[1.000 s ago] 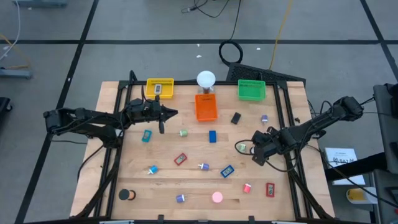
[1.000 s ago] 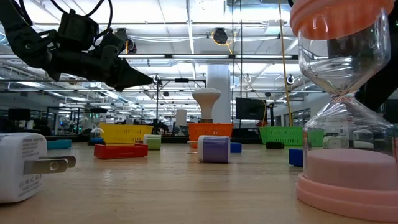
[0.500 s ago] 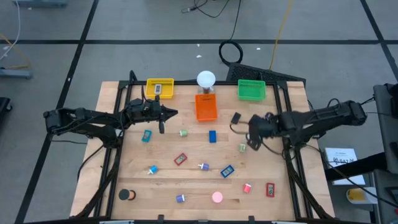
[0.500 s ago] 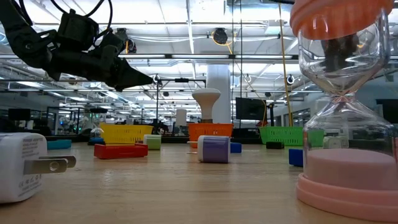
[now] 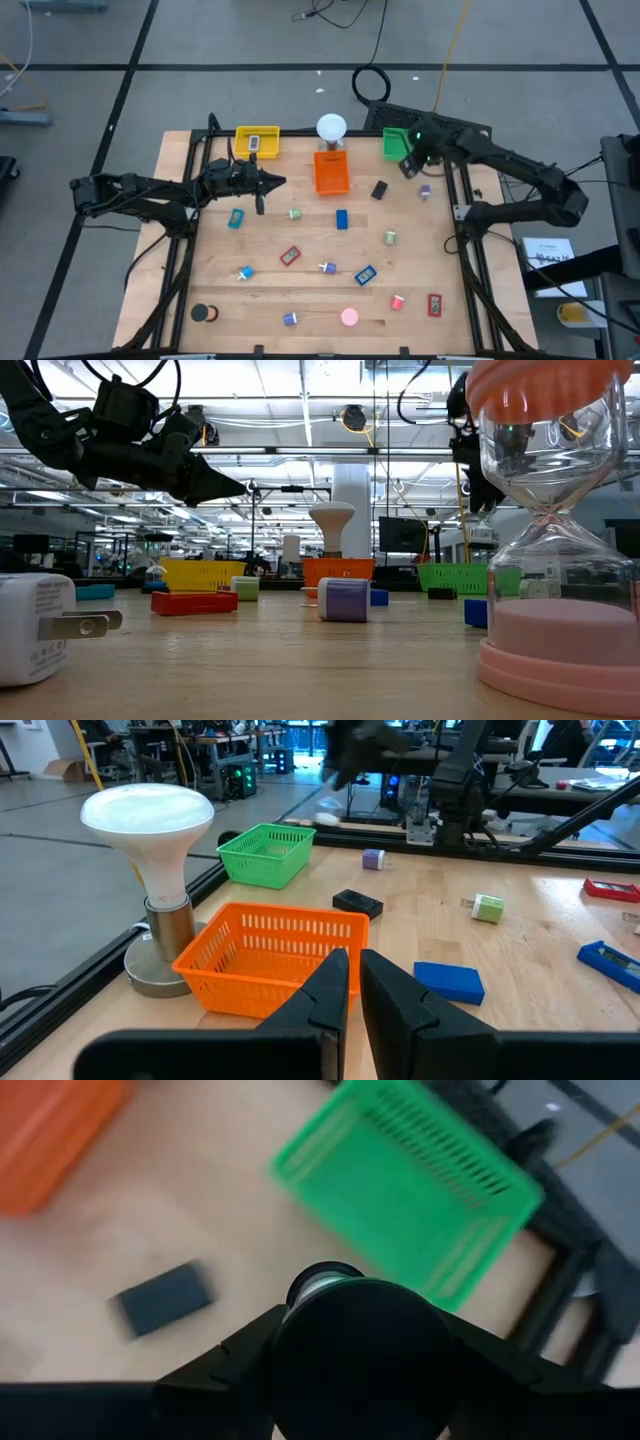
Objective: Pick & Place Office items
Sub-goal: Put the white sandglass timer into the green bin
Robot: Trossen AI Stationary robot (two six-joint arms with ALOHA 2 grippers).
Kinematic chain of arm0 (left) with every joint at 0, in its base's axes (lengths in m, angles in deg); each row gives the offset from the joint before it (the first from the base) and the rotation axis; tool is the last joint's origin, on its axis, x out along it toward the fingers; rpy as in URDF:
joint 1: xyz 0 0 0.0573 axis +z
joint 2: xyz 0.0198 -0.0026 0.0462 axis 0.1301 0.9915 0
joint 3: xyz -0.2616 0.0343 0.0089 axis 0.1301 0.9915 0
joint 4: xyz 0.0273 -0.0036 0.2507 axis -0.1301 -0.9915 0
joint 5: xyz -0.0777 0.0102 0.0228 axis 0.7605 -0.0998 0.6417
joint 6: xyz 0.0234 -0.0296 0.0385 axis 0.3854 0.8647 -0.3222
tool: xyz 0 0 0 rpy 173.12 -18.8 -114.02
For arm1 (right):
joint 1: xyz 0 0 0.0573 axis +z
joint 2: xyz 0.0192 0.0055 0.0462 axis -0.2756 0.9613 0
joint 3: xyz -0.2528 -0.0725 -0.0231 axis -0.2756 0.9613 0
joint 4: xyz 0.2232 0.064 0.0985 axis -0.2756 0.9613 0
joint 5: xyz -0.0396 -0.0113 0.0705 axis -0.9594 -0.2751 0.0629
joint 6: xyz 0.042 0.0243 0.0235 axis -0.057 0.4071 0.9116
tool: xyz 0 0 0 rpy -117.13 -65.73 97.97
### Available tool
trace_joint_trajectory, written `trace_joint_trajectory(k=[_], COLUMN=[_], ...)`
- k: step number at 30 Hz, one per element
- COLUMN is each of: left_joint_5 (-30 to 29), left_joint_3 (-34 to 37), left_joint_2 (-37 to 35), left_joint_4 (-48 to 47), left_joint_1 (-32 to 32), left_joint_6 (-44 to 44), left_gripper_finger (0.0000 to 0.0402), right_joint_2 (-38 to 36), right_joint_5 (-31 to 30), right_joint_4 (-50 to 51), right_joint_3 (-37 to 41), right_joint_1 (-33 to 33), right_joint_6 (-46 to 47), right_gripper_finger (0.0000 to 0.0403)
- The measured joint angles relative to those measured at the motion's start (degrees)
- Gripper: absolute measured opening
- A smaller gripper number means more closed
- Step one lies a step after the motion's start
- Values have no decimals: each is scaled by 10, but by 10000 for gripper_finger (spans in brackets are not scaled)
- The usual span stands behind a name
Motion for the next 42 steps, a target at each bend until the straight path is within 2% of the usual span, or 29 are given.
trace_joint_trajectory(k=[4, 8, 17, 28, 42], left_joint_5=[0, 0, 0, 0, 0], left_joint_3=[0, 0, 0, 0, 0], left_joint_2=[0, 0, 0, 0, 0], left_joint_4=[0, 0, 0, 0, 0], left_joint_1=[0, 0, 0, 0, 0], left_joint_6=[0, 0, 0, 2, 2], left_gripper_finger=[31, 31, 31, 31, 31], right_joint_2=[29, 72, 179, 192, 192], right_joint_5=[45, 72, 53, 53, 55], right_joint_4=[-71, -129, -117, -113, -138], right_joint_3=[0, -2, -55, -57, -47], right_joint_1=[-68, -107, -133, -182, -184], right_joint_6=[-52, -71, -123, -143, -144], right_gripper_finger=[200, 205, 202, 201, 206])
